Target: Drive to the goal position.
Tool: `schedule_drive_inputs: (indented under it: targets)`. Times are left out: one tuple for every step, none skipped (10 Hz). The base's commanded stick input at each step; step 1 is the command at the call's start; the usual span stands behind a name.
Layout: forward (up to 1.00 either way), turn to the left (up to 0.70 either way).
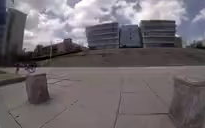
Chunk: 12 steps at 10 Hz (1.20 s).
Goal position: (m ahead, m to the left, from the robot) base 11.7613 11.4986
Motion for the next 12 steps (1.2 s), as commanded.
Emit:
schedule_drive_inputs:
  targets:
    - [0.7,0.0]
    - [0.7,0.0]
    - [0.7,0.0]
    - [0.7,0.0]
    - [0.7,-0.19]
    - [0.7,-0.28]
    - [0.7,-0.32]
    - [0.7,-0.25]
    - [0.7,-0.1]
    - [0.7,0.0]
    - [0.7,0.0]
    - [0.7,0.0]
